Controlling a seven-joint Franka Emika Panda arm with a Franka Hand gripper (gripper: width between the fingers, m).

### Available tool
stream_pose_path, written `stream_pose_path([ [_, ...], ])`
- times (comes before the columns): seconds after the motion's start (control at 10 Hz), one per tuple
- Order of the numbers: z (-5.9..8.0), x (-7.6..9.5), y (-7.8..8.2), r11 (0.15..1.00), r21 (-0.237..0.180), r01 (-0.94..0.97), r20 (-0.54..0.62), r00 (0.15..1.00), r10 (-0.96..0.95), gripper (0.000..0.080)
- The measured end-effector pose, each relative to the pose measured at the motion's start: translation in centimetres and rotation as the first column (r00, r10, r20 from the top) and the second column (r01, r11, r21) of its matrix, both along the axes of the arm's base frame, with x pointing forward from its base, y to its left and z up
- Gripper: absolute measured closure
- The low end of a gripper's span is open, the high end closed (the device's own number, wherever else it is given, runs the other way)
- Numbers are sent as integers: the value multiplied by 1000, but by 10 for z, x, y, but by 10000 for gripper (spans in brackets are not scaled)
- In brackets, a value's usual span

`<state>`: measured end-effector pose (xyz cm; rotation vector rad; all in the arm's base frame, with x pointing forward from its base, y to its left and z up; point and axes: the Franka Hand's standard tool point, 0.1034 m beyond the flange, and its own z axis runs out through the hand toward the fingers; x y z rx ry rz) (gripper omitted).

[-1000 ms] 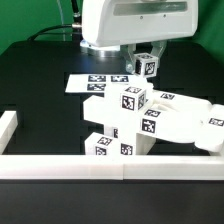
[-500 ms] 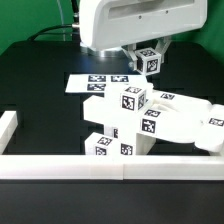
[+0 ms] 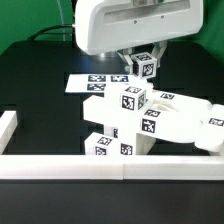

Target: Assemble chair

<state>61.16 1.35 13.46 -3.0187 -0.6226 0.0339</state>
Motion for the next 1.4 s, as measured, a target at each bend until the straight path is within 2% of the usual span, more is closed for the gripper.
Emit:
stream_pose_path([
  [0.5,-4,-1,-3,1000,-6,14,-7,1000,-14,528],
  [1.0,-10,0,10,1000,-5,30,2,1000,-30,528],
  [1.4,-12,-1,5,999,-8,46,7,999,-46,528],
])
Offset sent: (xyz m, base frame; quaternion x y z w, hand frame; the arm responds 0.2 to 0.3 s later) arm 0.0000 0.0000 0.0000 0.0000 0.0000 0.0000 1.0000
